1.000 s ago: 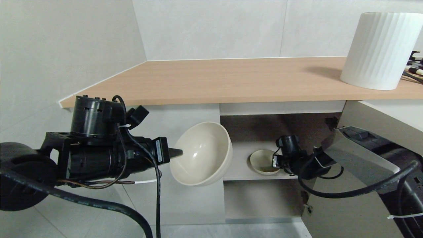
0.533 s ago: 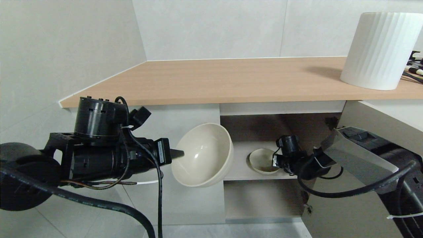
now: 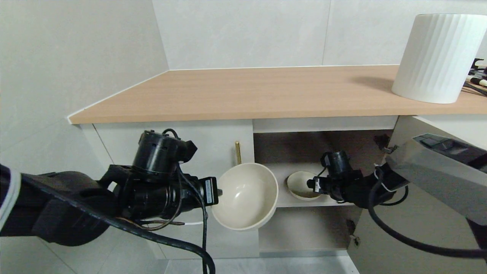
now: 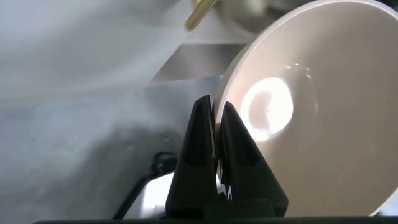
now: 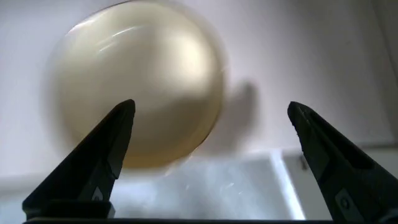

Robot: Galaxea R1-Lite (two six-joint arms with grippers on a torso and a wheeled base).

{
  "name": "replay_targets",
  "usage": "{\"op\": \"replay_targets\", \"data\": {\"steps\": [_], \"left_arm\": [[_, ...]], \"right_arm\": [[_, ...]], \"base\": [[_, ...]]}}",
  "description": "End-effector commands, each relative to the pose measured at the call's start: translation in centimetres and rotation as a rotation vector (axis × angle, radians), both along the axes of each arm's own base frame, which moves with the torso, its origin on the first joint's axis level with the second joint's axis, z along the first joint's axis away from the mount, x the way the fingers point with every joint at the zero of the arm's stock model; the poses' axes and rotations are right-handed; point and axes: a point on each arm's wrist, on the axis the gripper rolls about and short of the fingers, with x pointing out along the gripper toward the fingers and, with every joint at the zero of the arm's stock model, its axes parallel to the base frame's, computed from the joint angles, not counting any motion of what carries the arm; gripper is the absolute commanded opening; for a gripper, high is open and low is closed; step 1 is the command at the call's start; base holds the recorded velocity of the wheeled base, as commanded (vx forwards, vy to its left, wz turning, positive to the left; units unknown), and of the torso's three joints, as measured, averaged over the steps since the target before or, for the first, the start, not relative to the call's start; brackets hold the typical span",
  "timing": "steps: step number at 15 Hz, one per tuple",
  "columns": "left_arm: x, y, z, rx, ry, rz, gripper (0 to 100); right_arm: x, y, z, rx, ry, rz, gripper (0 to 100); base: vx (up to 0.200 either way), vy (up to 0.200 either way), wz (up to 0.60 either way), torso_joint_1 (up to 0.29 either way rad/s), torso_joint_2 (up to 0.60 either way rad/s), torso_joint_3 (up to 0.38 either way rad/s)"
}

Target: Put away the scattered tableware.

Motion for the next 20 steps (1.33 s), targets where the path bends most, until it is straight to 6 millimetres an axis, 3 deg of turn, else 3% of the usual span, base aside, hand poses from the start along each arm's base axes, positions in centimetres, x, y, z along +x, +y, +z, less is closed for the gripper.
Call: {"op": "replay_targets", "data": {"steps": [1,4,10,14,20], "left_arm": [[0.1,-0.8,-2.2,0.078,0.092,-0.003,0],[-0.3,-1.3,-3.1,0.155,0.152,-0.032,0],[0.2,-2.3,-5.7,0.265,0.180,-0.031,0],[0.1,-2.7,-5.9,0.281,0.173,-0.033,0],[-0.1,-2.9,-5.0,0.276,0.134,-0.025,0]], "right_arm": [[-4.7,2.3,5.0,0.060,-0.037,0.149,100],[-7.4,3.9,6.4,0.066,-0.037,0.229,100],[-12.5,5.0,9.9,0.144,0.058,0.463,100],[-13.7,6.1,9.4,0.126,0.089,0.509,100],[-14.0,7.3,7.7,0.077,0.126,0.539,100]], "base": [[0.000,0.000,0.00,0.000,0.00,0.000],[0.000,0.000,0.00,0.000,0.00,0.000],[0.000,0.000,0.00,0.000,0.00,0.000],[0.000,0.000,0.00,0.000,0.00,0.000],[0.000,0.000,0.00,0.000,0.00,0.000]]}}
